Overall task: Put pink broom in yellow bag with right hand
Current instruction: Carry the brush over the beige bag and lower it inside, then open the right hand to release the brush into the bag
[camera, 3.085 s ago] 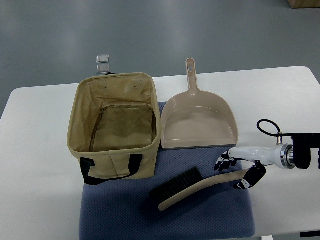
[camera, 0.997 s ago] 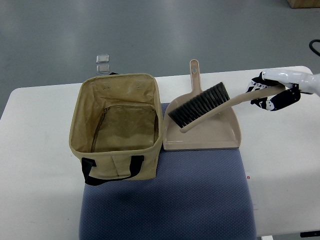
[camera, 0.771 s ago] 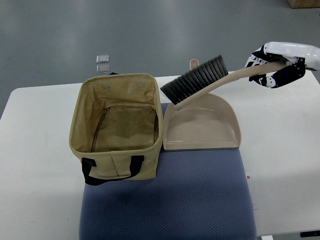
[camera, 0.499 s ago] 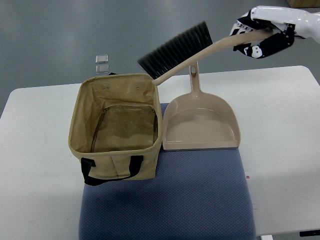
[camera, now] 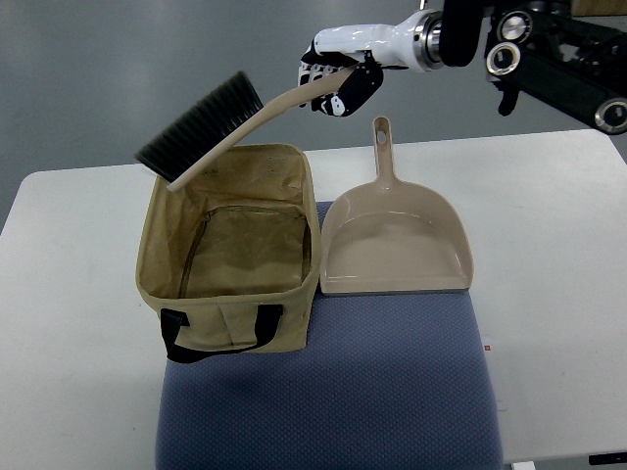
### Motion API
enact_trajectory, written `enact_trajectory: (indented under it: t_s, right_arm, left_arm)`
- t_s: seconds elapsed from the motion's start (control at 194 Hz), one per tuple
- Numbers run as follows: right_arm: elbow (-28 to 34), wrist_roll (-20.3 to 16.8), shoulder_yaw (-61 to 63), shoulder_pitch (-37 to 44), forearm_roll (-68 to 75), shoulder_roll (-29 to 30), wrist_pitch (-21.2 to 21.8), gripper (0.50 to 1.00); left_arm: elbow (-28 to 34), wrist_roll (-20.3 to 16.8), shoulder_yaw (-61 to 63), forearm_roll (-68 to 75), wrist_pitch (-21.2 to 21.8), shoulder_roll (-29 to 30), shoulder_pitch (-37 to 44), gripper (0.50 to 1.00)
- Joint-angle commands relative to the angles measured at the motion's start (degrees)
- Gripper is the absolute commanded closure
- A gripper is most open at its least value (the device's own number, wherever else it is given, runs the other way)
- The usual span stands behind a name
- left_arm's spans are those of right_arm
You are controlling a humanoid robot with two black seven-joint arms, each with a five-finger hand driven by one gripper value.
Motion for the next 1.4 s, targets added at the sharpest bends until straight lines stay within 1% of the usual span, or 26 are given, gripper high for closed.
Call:
enact_trajectory:
  t_s: [0.0, 0.149, 0.416, 0.617, 0.874, 0.895, 0.91, 0.915, 0.92, 0.925, 0.931, 0.936, 0.941, 0.946, 0.956, 0.961, 0.967, 0.972, 0.977, 1.028, 1.049, 1.085, 1.121, 1.208, 1.332, 1.393]
  right_arm:
    - [-3.41, 0.86, -1.47, -0.37, -3.83, 4.52, 0.25, 1.0]
    - [-4.38, 1.04, -5.16, -0.46, -6.65, 6.89, 0.17, 1.0]
    - [-4.38, 1.13, -7.8, -0.46, -10.07, 7.33, 0.25, 1.0]
    - [-4.38, 1.39, -8.77, -0.55, -11.65, 9.7, 0.34, 1.0]
    - [-4.29, 1.39, -9.82, -0.81, -12.62, 10.67, 0.34, 1.0]
    - [-4.29, 1.39, -9.82, -0.81, -12.62, 10.67, 0.34, 0.973]
    - [-4.29, 1.39, -9.82, -0.81, -12.71, 10.67, 0.34, 0.932]
    - [-4.29, 1.39, -9.82, -0.81, -12.71, 10.67, 0.34, 0.932]
    - [-4.29, 1.39, -9.82, -0.81, -12.8, 10.67, 0.34, 0.908]
    - [-4.29, 1.39, -9.82, -0.81, -12.8, 10.67, 0.34, 0.908]
    - [-4.29, 1.48, -9.82, -0.81, -12.8, 10.67, 0.34, 0.879]
    - [-4.29, 1.48, -9.82, -0.81, -12.8, 10.67, 0.34, 0.879]
    - [-4.29, 1.48, -9.82, -0.81, -12.8, 10.67, 0.34, 0.845]
    - [-4.29, 1.48, -9.82, -0.81, -12.8, 10.67, 0.34, 0.844]
    - [-4.29, 1.56, -9.82, -0.81, -12.8, 10.67, 0.34, 0.767]
    - [-4.29, 1.57, -9.82, -0.81, -12.8, 10.67, 0.34, 0.767]
    - [-4.29, 1.57, -9.82, -0.9, -12.8, 10.67, 0.34, 0.738]
    - [-4.29, 1.57, -9.82, -0.9, -12.8, 10.67, 0.34, 0.738]
    - [-4.38, 1.57, -9.82, -0.81, -12.71, 10.67, 0.34, 0.718]
    - [-4.29, 1.83, -9.82, -0.81, -12.71, 10.58, 0.43, 0.687]
    - [-4.29, 1.92, -9.82, -0.9, -12.71, 10.49, 0.43, 0.666]
    - [-4.29, 2.09, -9.73, -0.9, -12.71, 10.41, 0.43, 0.611]
    - [-4.29, 2.09, -9.73, -0.81, -12.71, 10.23, 0.69, 0.593]
    - [-4.29, 2.18, -9.47, -0.81, -12.71, 9.79, 1.22, 0.574]
    - [-4.38, 2.27, -8.33, -0.55, -12.36, 9.09, 1.13, 0.572]
    - [-4.38, 2.27, -6.31, -0.28, -11.74, 7.33, 0.96, 0.572]
  left_arm:
    - [-0.07, 0.0, -0.06, 0.01, -0.05, 0.0, 0.0, 0.5]
    - [-0.07, 0.0, -0.06, 0.01, -0.05, 0.0, 0.0, 0.5]
    - [-0.07, 0.0, -0.06, 0.01, -0.05, 0.0, 0.0, 0.5]
    - [-0.07, 0.0, -0.06, 0.01, -0.05, 0.0, 0.0, 0.5]
    - [-0.07, 0.0, -0.15, -0.07, -0.05, 0.0, 0.09, 0.5]
    - [0.01, 0.0, -0.06, -0.07, -0.05, 0.0, 0.0, 0.5]
    - [-0.07, 0.0, -0.15, -0.07, -0.05, 0.0, 0.09, 0.5]
    - [-0.07, 0.0, -0.15, -0.07, -0.05, 0.0, 0.09, 0.5]
    - [-0.07, 0.0, -0.15, -0.07, -0.05, 0.0, 0.0, 0.5]
    - [-0.07, 0.0, -0.15, -0.07, -0.05, 0.0, 0.0, 0.5]
    - [-0.07, 0.0, -0.15, -0.07, -0.05, 0.0, 0.09, 0.5]
    - [-0.07, 0.0, -0.15, -0.07, -0.05, 0.0, 0.09, 0.5]
    - [0.01, 0.0, -0.15, -0.07, -0.05, 0.0, 0.0, 0.5]
    - [0.01, 0.0, -0.15, -0.07, -0.05, 0.0, 0.0, 0.5]
    - [-0.07, 0.0, -0.15, -0.07, -0.05, 0.0, 0.09, 0.5]
    - [-0.07, 0.0, -0.15, -0.07, -0.05, 0.0, 0.09, 0.5]
    - [-0.07, 0.0, -0.15, -0.07, -0.05, 0.0, 0.0, 0.5]
    - [-0.07, 0.0, -0.15, -0.07, -0.05, 0.0, 0.0, 0.5]
    - [0.01, 0.0, -0.15, -0.07, -0.05, 0.0, 0.09, 0.5]
    - [-0.07, 0.0, -0.15, -0.07, -0.05, 0.0, 0.09, 0.5]
    - [-0.07, 0.0, -0.15, -0.07, -0.05, 0.0, 0.09, 0.5]
    - [-0.07, 0.0, -0.15, -0.07, -0.05, 0.0, 0.09, 0.5]
    - [0.01, 0.0, -0.14, -0.07, -0.05, 0.0, 0.09, 0.5]
    - [0.01, 0.0, -0.06, -0.07, -0.05, 0.0, 0.09, 0.5]
    - [0.01, 0.0, -0.06, -0.07, -0.05, 0.0, 0.09, 0.5]
    - [0.01, 0.0, -0.14, -0.07, -0.05, 0.0, 0.09, 0.5]
